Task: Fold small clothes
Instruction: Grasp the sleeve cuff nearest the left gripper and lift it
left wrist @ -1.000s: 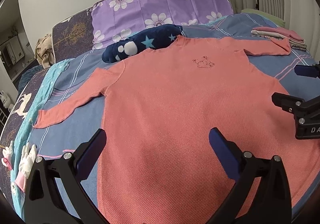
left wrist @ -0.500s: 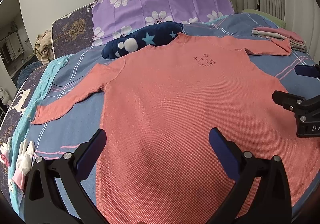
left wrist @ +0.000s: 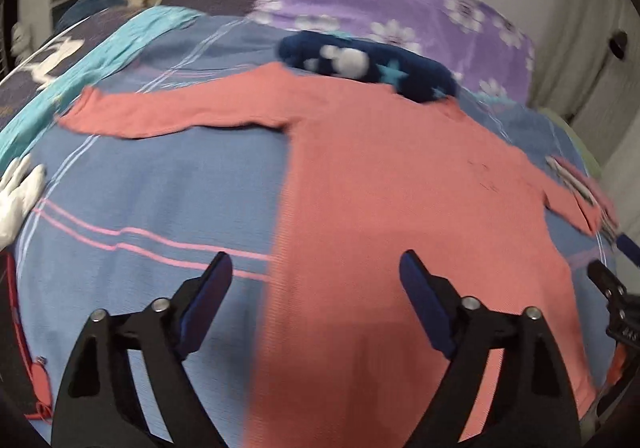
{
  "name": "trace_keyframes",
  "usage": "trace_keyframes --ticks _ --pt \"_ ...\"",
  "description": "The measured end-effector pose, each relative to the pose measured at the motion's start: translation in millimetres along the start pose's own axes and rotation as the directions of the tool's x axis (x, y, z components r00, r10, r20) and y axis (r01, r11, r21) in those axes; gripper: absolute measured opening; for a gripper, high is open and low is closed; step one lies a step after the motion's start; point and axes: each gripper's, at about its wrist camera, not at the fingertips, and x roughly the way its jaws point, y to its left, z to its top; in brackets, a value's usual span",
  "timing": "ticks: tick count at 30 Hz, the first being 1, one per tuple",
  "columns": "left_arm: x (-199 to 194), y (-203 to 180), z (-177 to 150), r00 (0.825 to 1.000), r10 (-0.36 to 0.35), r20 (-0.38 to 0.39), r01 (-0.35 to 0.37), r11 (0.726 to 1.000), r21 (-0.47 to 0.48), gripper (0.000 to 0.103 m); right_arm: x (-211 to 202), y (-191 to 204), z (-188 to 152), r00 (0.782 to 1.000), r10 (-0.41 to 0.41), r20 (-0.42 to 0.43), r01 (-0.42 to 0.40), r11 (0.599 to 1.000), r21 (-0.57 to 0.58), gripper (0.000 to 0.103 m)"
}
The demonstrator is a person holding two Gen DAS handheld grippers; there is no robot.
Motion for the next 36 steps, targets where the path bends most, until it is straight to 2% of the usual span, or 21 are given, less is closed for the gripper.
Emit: trace_keyframes --ticks 2,4,8,10,12,14,16,21,22,23,24,26,27,28,30,31,34,36 --pt "0 22 10 1.000 0.010 0.006 -0.010 0.999 -0.040 0.067 4 0 3 1.000 -0.010 -0.003 0.010 1.000 -0.010 0.101" --pt "1 48 22 0.999 0.039 0.013 -0.037 0.995 -0.088 0.059 8 -2 6 1.000 -0.011 -0.011 0.011 1.000 -0.011 0.101" --pt "10 111 48 0.996 0.084 0.026 -0.076 0.973 -0.220 0.057 17 -2 9 1.000 -0.010 -0.028 0.009 1.000 -0.007 0.101" --pt "18 146 62 0.997 0.065 0.038 -0.051 0.955 -0.292 0.057 23 0 8 0.999 -0.018 -0.043 0.017 1.000 -0.016 0.101" --pt "29 180 73 0.998 0.022 0.050 -0.001 0.926 -0.377 0.057 30 2 7 0.998 -0.028 -0.063 0.027 0.999 -0.028 0.101" --pt "40 210 79 0.998 -0.014 0.057 0.040 0.876 -0.480 0.057 34 5 6 0.997 -0.035 -0.075 0.032 0.999 -0.036 0.101" --pt "50 230 85 0.998 -0.001 0.057 0.032 0.841 -0.541 0.057 40 5 8 0.996 -0.042 -0.085 0.038 0.998 -0.041 0.101" --pt "71 260 100 0.997 0.017 0.079 0.034 0.790 -0.612 0.057 53 6 16 0.994 -0.037 -0.101 0.033 0.999 -0.039 0.101" --pt "75 265 101 0.997 0.025 0.074 0.027 0.780 -0.625 0.055 57 6 20 0.994 -0.031 -0.109 0.027 0.999 -0.033 0.101" --pt "80 269 103 0.997 0.029 0.071 0.023 0.770 -0.638 0.046 59 6 22 0.993 -0.028 -0.112 0.025 0.999 -0.029 0.101" --pt "85 275 104 0.997 0.027 0.070 0.025 0.755 -0.655 0.042 61 5 24 0.993 -0.023 -0.115 0.020 1.000 -0.021 0.101" --pt "92 284 105 0.997 0.038 0.071 0.021 0.732 -0.681 0.019 65 4 28 0.993 -0.016 -0.118 0.015 1.000 -0.002 0.101" --pt "96 288 105 0.996 0.046 0.072 0.017 0.724 -0.690 0.013 66 4 30 0.993 -0.012 -0.118 0.013 1.000 0.006 0.101" --pt "98 291 105 0.996 0.051 0.077 0.017 0.720 -0.694 0.008 68 2 32 0.993 -0.008 -0.117 0.010 1.000 0.016 0.101" --pt "97 293 108 0.993 0.053 0.102 0.034 0.714 -0.700 0.003 70 0 32 0.993 -0.009 -0.116 0.012 1.000 0.026 0.101" --pt "95 290 111 0.992 0.055 0.115 0.040 0.720 -0.693 0.003 72 -2 33 0.993 -0.014 -0.118 0.017 0.999 0.027 0.101" --pt "83 272 126 0.986 0.074 0.149 0.036 0.778 -0.627 0.002 77 -8 32 0.991 -0.026 -0.127 0.032 0.999 0.040 0.101" --pt "70 253 140 0.981 0.053 0.185 0.063 0.819 -0.570 0.002 80 -15 31 0.991 -0.023 -0.133 0.031 0.997 0.064 0.101"
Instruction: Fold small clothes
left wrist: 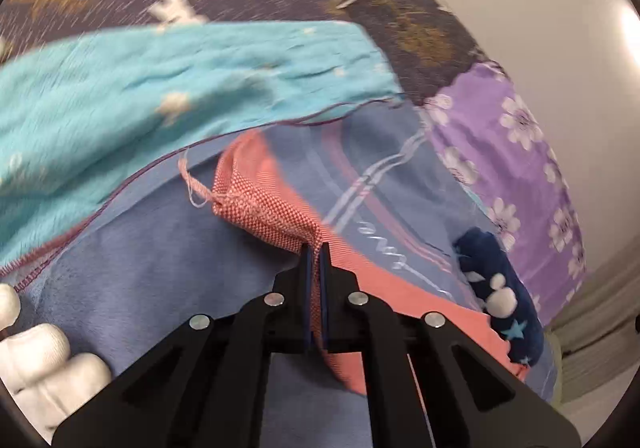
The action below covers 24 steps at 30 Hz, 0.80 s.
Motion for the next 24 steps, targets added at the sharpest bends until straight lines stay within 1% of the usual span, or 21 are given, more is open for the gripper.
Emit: trace_keyframes --ticks 2,4,5,7,8,9,10,11,13,14,15,16,17,18,19,20,21,22,23,24 --pt "-14 -35 0 0.998 -0.053 0.014 0.052 0.995 0.090 0.002 3 -5 0 1.000 0.002 -0.005 -0.002 1.000 0.015 0.101" --pt "-25 -72 -6 0.995 -0.101 0.016 0.097 0.978 0.182 0.002 6 -10 1 1.000 0.003 -0.009 -0.003 0.999 0.033 0.101" --pt "-29 -93 -10 0.992 -0.130 0.011 0.124 0.966 0.228 0.002 7 -13 1 1.000 0.007 -0.007 -0.006 0.999 0.044 0.101" --pt "-36 -140 -28 0.979 -0.201 -0.025 0.198 0.923 0.329 0.002 8 -19 1 1.000 0.020 -0.004 -0.019 0.997 0.069 0.101" --pt "-38 -162 -38 0.972 -0.230 -0.050 0.232 0.898 0.373 0.002 9 -21 1 1.000 0.026 -0.005 -0.025 0.997 0.078 0.101" --pt "-39 -190 -56 0.961 -0.263 -0.087 0.274 0.859 0.432 0.002 10 -24 1 1.000 0.030 -0.007 -0.029 0.996 0.087 0.101" --pt "-38 -211 -72 0.952 -0.282 -0.117 0.304 0.826 0.474 0.002 11 -27 0 0.999 0.034 -0.010 -0.032 0.995 0.097 0.101" --pt "-37 -234 -92 0.940 -0.303 -0.159 0.341 0.785 0.517 0.003 12 -29 0 0.999 0.036 -0.013 -0.034 0.994 0.104 0.101" --pt "-31 -267 -129 0.914 -0.328 -0.239 0.406 0.716 0.568 0.003 14 -35 -2 0.999 0.036 -0.021 -0.034 0.992 0.118 0.101" --pt "-26 -284 -154 0.897 -0.332 -0.291 0.441 0.675 0.591 0.003 15 -39 -3 0.999 0.036 -0.024 -0.033 0.992 0.124 0.101" --pt "-21 -294 -172 0.889 -0.323 -0.324 0.458 0.646 0.611 0.003 15 -42 -4 0.999 0.035 -0.027 -0.031 0.991 0.128 0.101" --pt "-16 -303 -192 0.884 -0.306 -0.352 0.466 0.618 0.633 0.007 17 -46 -4 0.999 0.034 -0.032 -0.030 0.990 0.135 0.101" --pt "-11 -309 -211 0.879 -0.288 -0.380 0.475 0.593 0.650 0.019 17 -49 -4 0.999 0.036 -0.036 -0.030 0.990 0.140 0.101" --pt "-5 -311 -228 0.871 -0.269 -0.411 0.488 0.574 0.658 0.028 18 -52 -4 0.998 0.040 -0.040 -0.033 0.989 0.145 0.101" --pt "-3 -310 -238 0.867 -0.258 -0.426 0.492 0.568 0.659 0.042 18 -56 -4 0.998 0.050 -0.042 -0.043 0.988 0.151 0.101" --pt "-2 -306 -247 0.866 -0.250 -0.433 0.493 0.567 0.660 0.048 18 -59 -3 0.997 0.062 -0.041 -0.055 0.987 0.154 0.101" --pt "-5 -300 -253 0.867 -0.239 -0.437 0.490 0.564 0.664 0.050 18 -62 0 0.996 0.083 -0.038 -0.076 0.985 0.157 0.101" --pt "-7 -294 -256 0.873 -0.228 -0.430 0.479 0.564 0.673 0.056 18 -63 2 0.994 0.099 -0.034 -0.093 0.983 0.158 0.101" --pt "-8 -288 -254 0.885 -0.215 -0.414 0.458 0.567 0.685 0.062 19 -64 5 0.993 0.118 -0.031 -0.111 0.981 0.158 0.101" --pt "-13 -279 -253 0.903 -0.196 -0.382 0.422 0.569 0.705 0.065 20 -64 9 0.990 0.142 -0.026 -0.136 0.978 0.157 0.101"
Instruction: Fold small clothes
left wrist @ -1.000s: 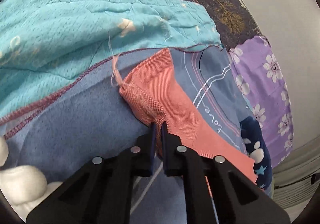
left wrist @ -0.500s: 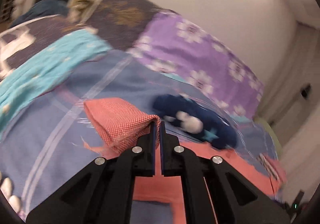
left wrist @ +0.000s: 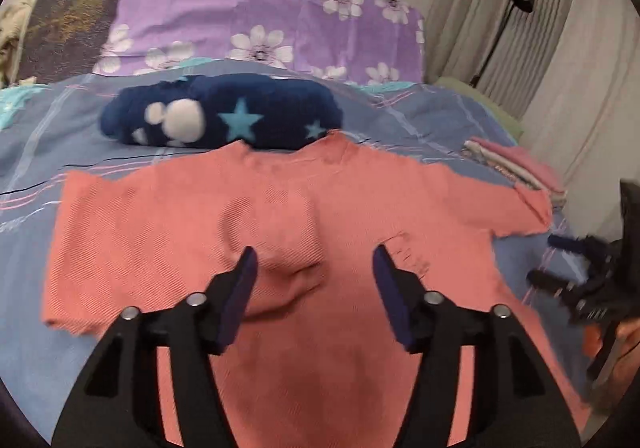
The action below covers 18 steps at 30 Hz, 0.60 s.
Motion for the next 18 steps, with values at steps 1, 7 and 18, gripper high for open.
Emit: trace_keyframes --ticks 1,7,18 --pt "-7 4 -6 0.999 0.041 0.004 -0.041 0.999 0.009 0.067 1 4 7 0.999 0.045 0.003 -0.045 0.999 -0.007 0.101" --pt "-16 35 -31 0.958 0.285 -0.042 -0.283 0.958 0.052 0.078 32 58 55 0.965 0.256 -0.064 -0.260 0.963 -0.068 0.054" --pt "-9 73 -29 0.923 0.371 -0.105 -0.377 0.924 -0.055 0.078 90 213 74 0.979 0.179 -0.097 -0.204 0.878 -0.433 0.062"
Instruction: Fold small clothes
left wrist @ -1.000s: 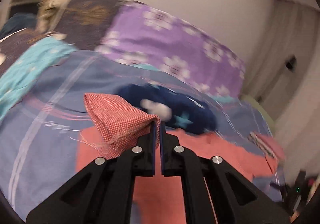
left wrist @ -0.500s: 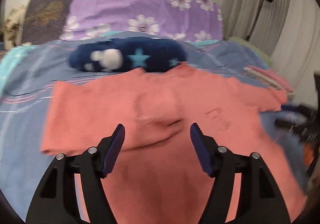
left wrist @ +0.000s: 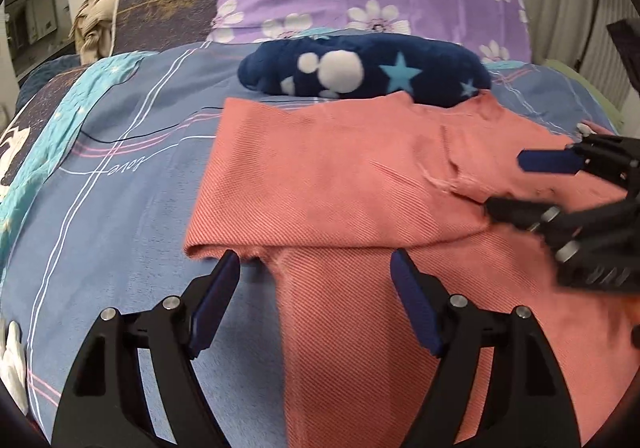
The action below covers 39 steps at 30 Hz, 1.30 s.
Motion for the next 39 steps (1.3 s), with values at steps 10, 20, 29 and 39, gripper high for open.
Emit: trace_keyframes --ticks 10,20,29,39 --pt "13 13 -4 0.998 0.043 -0.040 -0.046 0.997 -0.068 0.083 -38 -151 -85 0.989 0.139 0.056 -0.144 0.779 0.610 0.017" --pt "19 16 -7 0.997 0.059 -0.054 -0.064 0.994 -0.088 0.091 -21 -153 -83 0.917 0.381 0.117 -0.378 0.740 0.556 0.052" --pt "21 16 -8 0.995 0.082 -0.060 -0.087 0.993 -0.082 0.095 26 -127 -40 0.923 0.380 0.067 -0.353 0.762 0.543 0.081" --pt "22 20 -9 0.996 0.062 -0.064 -0.069 0.992 -0.106 0.096 -15 -146 -23 0.909 0.346 0.232 -0.416 0.736 0.534 0.004"
